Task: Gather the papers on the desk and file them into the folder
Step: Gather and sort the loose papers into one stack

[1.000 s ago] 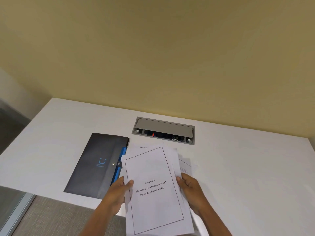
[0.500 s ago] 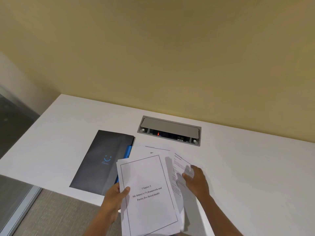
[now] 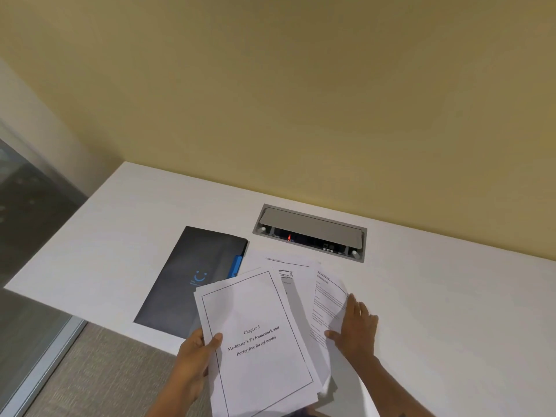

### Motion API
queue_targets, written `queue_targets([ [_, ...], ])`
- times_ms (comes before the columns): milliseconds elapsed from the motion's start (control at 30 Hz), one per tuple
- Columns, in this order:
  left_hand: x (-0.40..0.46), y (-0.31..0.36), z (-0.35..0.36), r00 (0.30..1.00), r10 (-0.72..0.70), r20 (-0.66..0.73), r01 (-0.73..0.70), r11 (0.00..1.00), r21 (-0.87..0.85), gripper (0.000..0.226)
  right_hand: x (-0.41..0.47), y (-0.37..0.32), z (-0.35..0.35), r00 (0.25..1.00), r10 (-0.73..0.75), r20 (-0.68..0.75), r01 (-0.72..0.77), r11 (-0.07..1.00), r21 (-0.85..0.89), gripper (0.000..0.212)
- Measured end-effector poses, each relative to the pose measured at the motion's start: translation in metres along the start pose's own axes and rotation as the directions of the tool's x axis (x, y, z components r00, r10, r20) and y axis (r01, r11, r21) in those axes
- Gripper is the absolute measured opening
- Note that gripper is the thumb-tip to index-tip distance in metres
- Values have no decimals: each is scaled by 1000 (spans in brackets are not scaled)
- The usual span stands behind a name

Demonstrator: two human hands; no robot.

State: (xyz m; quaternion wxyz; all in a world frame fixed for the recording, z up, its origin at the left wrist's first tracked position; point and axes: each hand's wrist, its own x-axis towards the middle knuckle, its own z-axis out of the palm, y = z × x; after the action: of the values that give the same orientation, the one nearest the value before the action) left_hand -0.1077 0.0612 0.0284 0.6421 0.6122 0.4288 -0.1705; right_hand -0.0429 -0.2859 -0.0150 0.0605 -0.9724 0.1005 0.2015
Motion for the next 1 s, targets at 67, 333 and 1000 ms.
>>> queue_targets([
  [67,-1,2,0,1000,8,24,-8,1000,2,20,-3,-1,5,999,15,-31,-11,995,102,108],
  [333,2,7,3,996,56,63,-57,998,15,21,-9,6,15,932,363,-12,-263,696,668,42],
  [1000,17,24,10,977,118,180,-103,991,-90,21,-33,84,-84,709,320,-628,121,822,557,14],
])
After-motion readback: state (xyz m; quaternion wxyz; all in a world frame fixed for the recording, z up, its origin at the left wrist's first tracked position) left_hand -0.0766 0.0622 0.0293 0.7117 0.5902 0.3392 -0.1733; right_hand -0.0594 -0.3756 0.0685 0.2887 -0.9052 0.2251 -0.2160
